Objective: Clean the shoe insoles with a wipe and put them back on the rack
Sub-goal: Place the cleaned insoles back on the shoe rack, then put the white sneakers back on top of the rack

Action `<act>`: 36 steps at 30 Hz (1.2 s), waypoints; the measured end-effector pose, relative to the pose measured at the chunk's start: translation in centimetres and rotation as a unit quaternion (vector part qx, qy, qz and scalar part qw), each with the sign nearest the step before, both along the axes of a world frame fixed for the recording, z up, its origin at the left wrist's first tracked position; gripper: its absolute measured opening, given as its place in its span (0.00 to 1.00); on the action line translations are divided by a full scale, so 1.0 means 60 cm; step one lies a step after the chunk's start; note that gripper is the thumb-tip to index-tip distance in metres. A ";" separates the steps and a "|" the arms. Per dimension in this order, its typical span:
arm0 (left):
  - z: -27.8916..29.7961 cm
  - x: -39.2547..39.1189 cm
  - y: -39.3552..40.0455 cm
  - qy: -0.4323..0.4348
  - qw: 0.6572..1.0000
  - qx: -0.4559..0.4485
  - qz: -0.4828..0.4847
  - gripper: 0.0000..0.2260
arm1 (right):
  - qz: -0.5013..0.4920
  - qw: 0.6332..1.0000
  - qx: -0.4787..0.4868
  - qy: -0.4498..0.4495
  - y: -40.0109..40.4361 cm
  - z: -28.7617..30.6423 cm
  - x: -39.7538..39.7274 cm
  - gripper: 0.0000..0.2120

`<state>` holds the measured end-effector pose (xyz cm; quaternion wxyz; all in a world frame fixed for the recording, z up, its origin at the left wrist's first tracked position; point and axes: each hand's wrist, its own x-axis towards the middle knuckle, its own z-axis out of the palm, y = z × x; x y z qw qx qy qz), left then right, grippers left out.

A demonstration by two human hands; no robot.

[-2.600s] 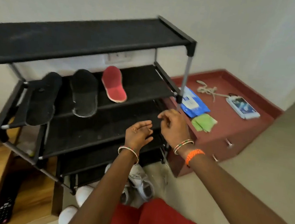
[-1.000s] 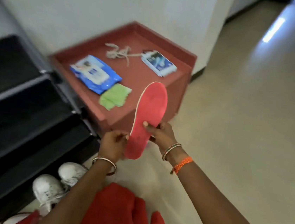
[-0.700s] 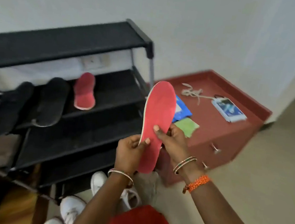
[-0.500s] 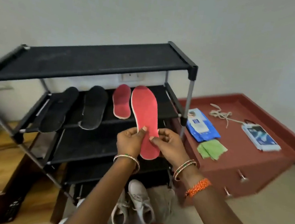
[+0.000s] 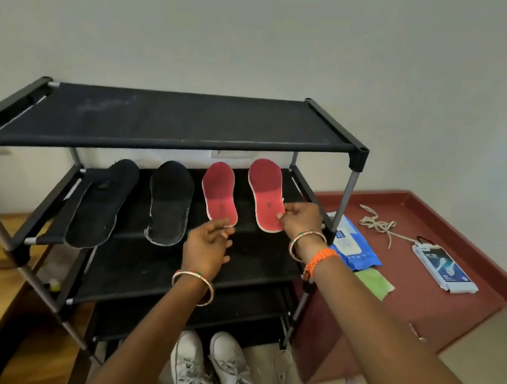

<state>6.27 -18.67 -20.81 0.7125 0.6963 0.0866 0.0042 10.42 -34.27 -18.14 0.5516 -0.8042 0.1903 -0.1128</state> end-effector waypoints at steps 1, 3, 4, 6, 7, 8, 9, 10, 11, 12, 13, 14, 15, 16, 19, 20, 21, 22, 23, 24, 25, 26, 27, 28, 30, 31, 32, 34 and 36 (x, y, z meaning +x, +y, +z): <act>-0.003 -0.001 0.008 -0.016 1.000 0.008 0.001 0.10 | -0.009 1.000 -0.022 0.005 -0.001 -0.002 0.010 0.10; -0.009 -0.002 0.022 -0.035 0.999 0.020 -0.002 0.10 | -0.025 0.998 -0.059 0.017 0.004 -0.009 0.027 0.08; -0.009 -0.002 0.027 -0.040 0.999 0.022 -0.006 0.10 | -0.033 0.997 -0.070 0.022 0.008 -0.009 0.032 0.08; -0.012 0.000 0.034 -0.039 0.999 0.023 -0.014 0.10 | -0.039 0.994 -0.097 0.021 0.014 -0.010 0.035 0.07; -0.014 0.000 0.036 -0.037 0.999 0.022 -0.017 0.11 | -0.034 0.993 -0.112 0.019 0.015 -0.012 0.036 0.05; -0.016 0.000 0.038 -0.035 0.999 0.022 -0.020 0.11 | -0.034 0.992 -0.122 0.017 0.017 -0.010 0.032 0.06; -0.017 -0.002 0.041 -0.033 0.999 0.024 -0.022 0.11 | -0.033 0.991 -0.127 0.009 0.017 -0.012 0.030 0.09; -0.017 -0.005 0.044 -0.032 0.999 0.028 -0.024 0.11 | -0.030 0.991 -0.129 0.000 0.017 -0.012 0.024 0.13; -0.017 -0.008 0.047 -0.031 0.999 0.033 -0.025 0.11 | -0.028 0.991 -0.129 -0.013 0.017 -0.012 0.019 0.13; -0.017 -0.013 0.051 -0.032 0.998 0.038 -0.024 0.11 | -0.026 0.992 -0.122 -0.022 0.018 -0.010 0.010 0.08; -0.016 -0.017 0.054 -0.032 0.998 0.043 -0.024 0.11 | -0.022 0.992 -0.117 -0.036 0.018 -0.010 0.002 0.05; -0.013 -0.023 0.058 -0.032 0.998 0.045 -0.023 0.11 | -0.023 0.992 -0.112 -0.043 0.018 -0.009 -0.008 0.12; -0.009 -0.028 0.062 -0.033 0.998 0.046 -0.022 0.11 | -0.026 0.991 -0.116 -0.061 0.017 -0.009 -0.017 0.16; -0.005 -0.033 0.064 -0.035 0.998 0.049 -0.023 0.11 | -0.032 0.987 -0.133 -0.088 0.018 -0.006 -0.029 0.16; 0.004 -0.060 0.080 -0.037 0.996 0.071 -0.033 0.11 | -0.035 0.956 -0.201 -0.209 0.036 0.001 -0.075 0.15; 0.004 -0.070 0.088 -0.034 0.996 0.079 -0.036 0.12 | -0.020 0.942 -0.223 -0.251 0.046 -0.001 -0.092 0.15; 0.001 -0.079 0.096 -0.029 0.995 0.084 -0.037 0.12 | 0.009 0.924 -0.249 -0.290 0.058 -0.004 -0.107 0.14; -0.005 -0.092 0.108 -0.023 0.995 0.093 -0.032 0.12 | 0.052 0.907 -0.278 -0.313 0.075 -0.013 -0.126 0.14; -0.011 -0.101 0.119 -0.017 0.994 0.104 -0.028 0.12 | 0.099 0.888 -0.309 -0.326 0.091 -0.023 -0.140 0.13; -0.022 -0.112 0.131 -0.005 0.993 0.118 -0.022 0.12 | 0.146 0.868 -0.347 -0.323 0.109 -0.036 -0.155 0.12; -0.034 -0.119 0.142 0.009 0.991 0.132 -0.020 0.12 | 0.183 0.844 -0.391 -0.318 0.126 -0.051 -0.167 0.12; -0.047 -0.125 0.151 0.024 0.989 0.144 -0.020 0.12 | 0.217 0.816 -0.434 -0.315 0.141 -0.066 -0.177 0.11; -0.066 -0.130 0.161 0.041 0.986 0.161 -0.020 0.12 | 0.254 0.782 -0.470 -0.321 0.156 -0.090 -0.183 0.11; -0.082 -0.132 0.168 0.051 0.982 0.181 -0.021 0.12 | 0.294 0.746 -0.502 -0.324 0.167 -0.111 -0.185 0.11; -0.125 -0.131 0.183 0.070 0.969 0.233 -0.032 0.13 | 0.369 0.679 -0.549 -0.318 0.188 -0.162 -0.184 0.10; -0.149 -0.129 0.189 0.085 0.959 0.266 -0.045 0.13 | 0.395 0.658 -0.562 -0.308 0.194 -0.190 -0.178 0.08; -0.183 -0.128 0.197 0.110 0.946 0.299 -0.061 0.13 | 0.422 0.648 -0.569 -0.282 0.202 -0.223 -0.172 0.06; -0.264 -0.129 0.217 0.165 0.921 0.344 -0.080 0.12 | 0.467 0.628 -0.588 -0.207 0.219 -0.291 -0.160 0.08; -0.344 -0.147 0.245 0.220 0.895 0.380 -0.082 0.12 | 0.519 0.594 -0.600 -0.135 0.239 -0.347 -0.155 0.06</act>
